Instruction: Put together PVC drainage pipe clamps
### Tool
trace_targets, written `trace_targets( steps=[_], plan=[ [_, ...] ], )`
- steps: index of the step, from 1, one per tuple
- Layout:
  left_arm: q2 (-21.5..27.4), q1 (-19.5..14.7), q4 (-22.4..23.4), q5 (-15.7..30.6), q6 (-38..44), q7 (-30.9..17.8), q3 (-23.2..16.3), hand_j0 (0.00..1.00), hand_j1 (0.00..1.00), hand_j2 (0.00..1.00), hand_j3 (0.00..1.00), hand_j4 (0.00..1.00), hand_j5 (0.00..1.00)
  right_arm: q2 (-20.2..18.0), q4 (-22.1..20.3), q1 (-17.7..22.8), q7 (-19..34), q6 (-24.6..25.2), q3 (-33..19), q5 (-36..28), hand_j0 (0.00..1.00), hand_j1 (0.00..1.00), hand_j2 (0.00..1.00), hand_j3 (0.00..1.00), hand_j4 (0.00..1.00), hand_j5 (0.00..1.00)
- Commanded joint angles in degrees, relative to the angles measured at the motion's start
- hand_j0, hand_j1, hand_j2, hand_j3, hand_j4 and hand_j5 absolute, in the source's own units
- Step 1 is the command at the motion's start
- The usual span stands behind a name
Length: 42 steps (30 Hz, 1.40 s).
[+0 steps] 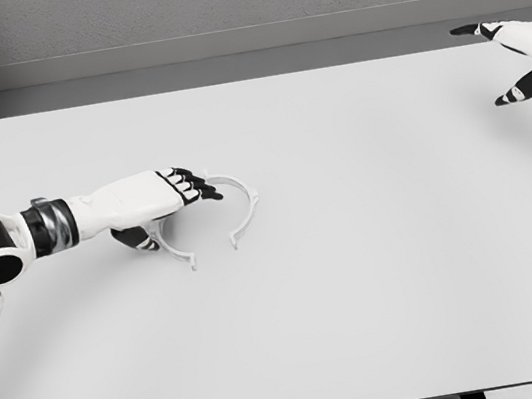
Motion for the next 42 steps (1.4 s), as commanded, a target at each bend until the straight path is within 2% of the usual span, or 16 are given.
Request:
trace_targets(
  steps=[1,42],
  plan=[
    [-0.06,0.0,0.0,0.28,0.15,0.03,-0.15,1.0,1.0,1.0,1.0,1.0,1.0,-0.04,-0.03,0.0,-0.03,0.17,-0.04,-0.41,1.0,1.0,1.0,1.0,1.0,1.0],
    [-3.58,-1.67,0.53,-1.48,0.15,0.03,-1.12,1.0,1.0,1.0,1.0,1.0,1.0,-0.13,-0.03,0.09,-0.03,0.17,-0.04,-0.5,1.0,1.0,1.0,1.0,1.0,1.0]
  ],
)
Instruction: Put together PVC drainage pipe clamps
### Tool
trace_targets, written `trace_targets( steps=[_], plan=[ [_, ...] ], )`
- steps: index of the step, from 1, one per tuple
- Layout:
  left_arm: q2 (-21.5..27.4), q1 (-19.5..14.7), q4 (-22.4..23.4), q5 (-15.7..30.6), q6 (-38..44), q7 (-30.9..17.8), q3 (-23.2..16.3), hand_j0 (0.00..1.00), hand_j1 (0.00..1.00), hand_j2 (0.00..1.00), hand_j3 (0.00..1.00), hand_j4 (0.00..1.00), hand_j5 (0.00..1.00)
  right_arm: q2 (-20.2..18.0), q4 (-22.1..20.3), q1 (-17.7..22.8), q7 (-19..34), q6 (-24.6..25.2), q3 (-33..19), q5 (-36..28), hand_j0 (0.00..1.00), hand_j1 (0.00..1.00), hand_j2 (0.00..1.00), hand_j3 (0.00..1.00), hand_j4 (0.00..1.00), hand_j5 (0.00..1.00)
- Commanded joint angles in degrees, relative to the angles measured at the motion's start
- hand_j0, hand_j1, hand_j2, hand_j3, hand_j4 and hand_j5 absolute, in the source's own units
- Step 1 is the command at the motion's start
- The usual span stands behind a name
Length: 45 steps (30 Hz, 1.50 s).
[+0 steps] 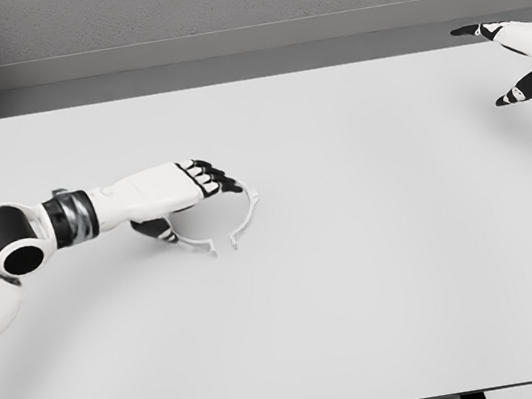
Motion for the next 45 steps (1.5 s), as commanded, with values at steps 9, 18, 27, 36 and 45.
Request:
trace_targets(
  steps=[9,18,27,36,45],
  plan=[
    [-0.28,-0.35,0.27,-0.26,0.05,0.06,-0.04,1.0,1.0,1.0,1.0,1.0,1.0,-0.05,-0.03,0.0,-0.03,0.17,-0.05,-0.4,1.0,1.0,1.0,1.0,1.0,1.0],
    [4.29,-0.96,-1.14,0.01,0.05,0.06,1.01,1.0,1.0,1.0,1.0,1.0,1.0,-0.05,-0.03,0.09,-0.03,0.17,-0.05,-0.4,1.0,1.0,1.0,1.0,1.0,1.0],
    [3.24,-5.01,2.29,-3.42,0.05,0.06,1.63,1.0,1.0,1.0,1.0,1.0,1.0,-0.05,-0.03,0.09,-0.03,0.17,-0.05,-0.49,1.0,1.0,1.0,1.0,1.0,1.0],
    [-0.81,-5.89,4.84,-6.58,0.05,0.06,1.01,1.0,1.0,1.0,1.0,1.0,1.0,-0.05,-0.03,0.44,-0.03,0.17,-0.05,-0.4,1.0,1.0,1.0,1.0,1.0,1.0],
    [-1.69,-6.42,9.67,-8.87,0.05,0.06,0.93,1.0,1.0,1.0,1.0,1.0,1.0,-0.4,0.32,0.61,-0.03,0.17,-0.14,-0.49,1.0,1.0,1.0,1.0,1.0,1.0]
  ],
)
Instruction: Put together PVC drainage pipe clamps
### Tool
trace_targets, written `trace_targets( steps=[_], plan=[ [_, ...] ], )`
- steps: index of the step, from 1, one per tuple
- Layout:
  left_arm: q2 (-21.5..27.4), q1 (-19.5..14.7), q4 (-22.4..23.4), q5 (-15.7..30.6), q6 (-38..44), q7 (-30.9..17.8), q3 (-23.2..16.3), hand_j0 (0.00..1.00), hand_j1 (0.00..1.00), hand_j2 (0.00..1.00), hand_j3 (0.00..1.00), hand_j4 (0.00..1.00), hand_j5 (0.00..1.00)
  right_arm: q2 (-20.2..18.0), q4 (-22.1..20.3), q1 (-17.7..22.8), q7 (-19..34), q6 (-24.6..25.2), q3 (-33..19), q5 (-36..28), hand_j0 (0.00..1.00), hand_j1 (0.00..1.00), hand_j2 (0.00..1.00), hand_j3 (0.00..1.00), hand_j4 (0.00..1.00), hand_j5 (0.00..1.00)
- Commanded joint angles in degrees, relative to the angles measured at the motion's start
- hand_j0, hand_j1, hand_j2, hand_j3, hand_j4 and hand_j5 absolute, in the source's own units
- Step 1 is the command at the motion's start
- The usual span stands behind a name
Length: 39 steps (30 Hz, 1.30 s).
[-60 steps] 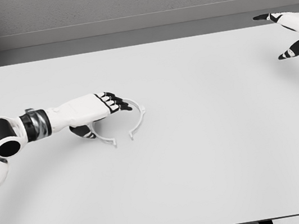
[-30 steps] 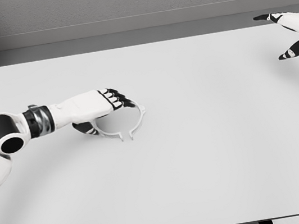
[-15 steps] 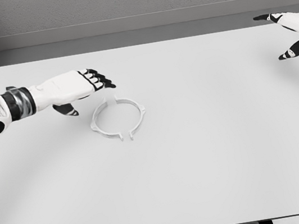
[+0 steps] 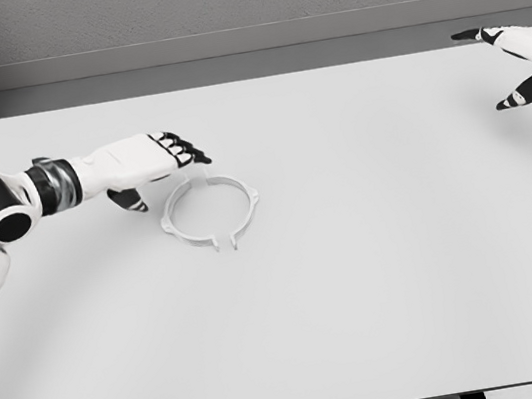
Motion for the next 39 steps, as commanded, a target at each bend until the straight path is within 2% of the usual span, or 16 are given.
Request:
trace_targets(
  steps=[1,2,39],
  plan=[
    [-0.84,0.0,1.52,-1.06,0.14,0.03,0.03,1.0,1.0,1.0,1.0,1.0,1.0,-1.83,0.08,0.61,-0.03,0.19,-0.41,-0.48,1.0,1.0,1.0,1.0,1.0,1.0],
    [-0.93,0.0,1.52,-0.98,0.14,0.03,0.03,1.0,1.0,1.0,1.0,1.0,1.0,-3.07,0.08,1.23,-0.03,0.19,-0.59,-0.57,1.0,1.0,1.0,1.0,1.0,1.0],
    [-4.27,-0.09,1.7,-1.42,0.14,0.03,-0.67,1.0,1.0,1.0,1.0,1.0,1.0,-2.98,0.16,1.59,-0.03,0.19,-0.24,-0.57,1.0,1.0,1.0,1.0,1.0,1.0]
  ],
)
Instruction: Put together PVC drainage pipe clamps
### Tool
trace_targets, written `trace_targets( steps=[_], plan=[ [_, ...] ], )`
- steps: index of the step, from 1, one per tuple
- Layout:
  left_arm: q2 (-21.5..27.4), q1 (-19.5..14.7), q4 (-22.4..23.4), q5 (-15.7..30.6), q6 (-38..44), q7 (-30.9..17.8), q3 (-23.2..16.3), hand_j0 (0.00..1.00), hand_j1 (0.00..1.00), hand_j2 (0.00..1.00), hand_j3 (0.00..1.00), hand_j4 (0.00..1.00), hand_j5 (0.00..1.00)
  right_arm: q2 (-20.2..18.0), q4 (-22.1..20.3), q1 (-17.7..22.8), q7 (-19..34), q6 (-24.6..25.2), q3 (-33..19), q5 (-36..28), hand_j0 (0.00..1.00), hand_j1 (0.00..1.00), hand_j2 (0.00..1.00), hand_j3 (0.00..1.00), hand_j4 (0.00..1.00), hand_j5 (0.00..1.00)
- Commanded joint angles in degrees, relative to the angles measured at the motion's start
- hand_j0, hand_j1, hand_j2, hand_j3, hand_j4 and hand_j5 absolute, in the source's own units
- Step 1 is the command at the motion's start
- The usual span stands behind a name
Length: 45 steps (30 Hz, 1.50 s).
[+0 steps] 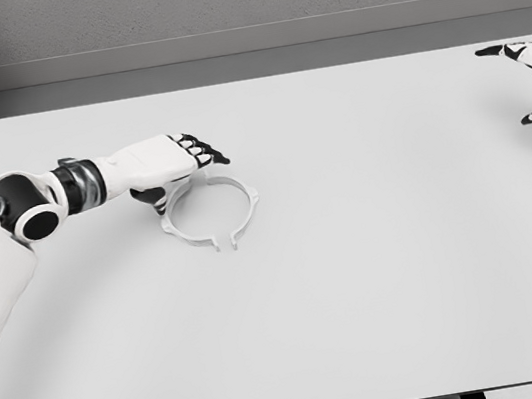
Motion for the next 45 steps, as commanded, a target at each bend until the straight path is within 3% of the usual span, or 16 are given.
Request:
trace_targets(
  steps=[1,13,17,21,45],
  plan=[
    [-0.27,0.0,0.04,0.78,-0.36,-1.01,-0.39,1.0,1.0,1.0,1.0,1.0,1.0,-0.05,-0.03,0.0,-0.03,0.17,-0.04,-0.42,1.0,1.0,1.0,1.0,1.0,1.0],
    [2.19,-2.64,0.04,0.42,-0.36,-1.01,0.22,1.0,1.0,1.0,1.0,1.0,1.0,-0.14,-0.03,0.09,-0.03,0.17,-0.04,-0.42,1.0,1.0,1.0,1.0,1.0,1.0],
    [1.66,-1.84,0.04,-2.04,-0.36,-1.01,-0.13,1.0,1.0,1.0,1.0,1.0,1.0,-0.14,-0.03,0.09,-0.03,0.17,-0.04,-0.42,1.0,1.0,1.0,1.0,1.0,1.0],
    [1.66,-1.76,1.71,-2.04,-0.36,-1.01,-0.3,1.0,1.0,1.0,1.0,1.0,1.0,-0.14,-0.03,0.09,-0.03,0.17,-0.04,-0.42,1.0,1.0,1.0,1.0,1.0,1.0],
    [-0.01,-1.32,1.8,-2.04,-0.36,-1.01,-1.01,1.0,1.0,1.0,1.0,1.0,1.0,-0.14,-0.03,0.17,-0.03,0.17,-0.04,-0.42,1.0,1.0,1.0,1.0,1.0,1.0]
  ],
)
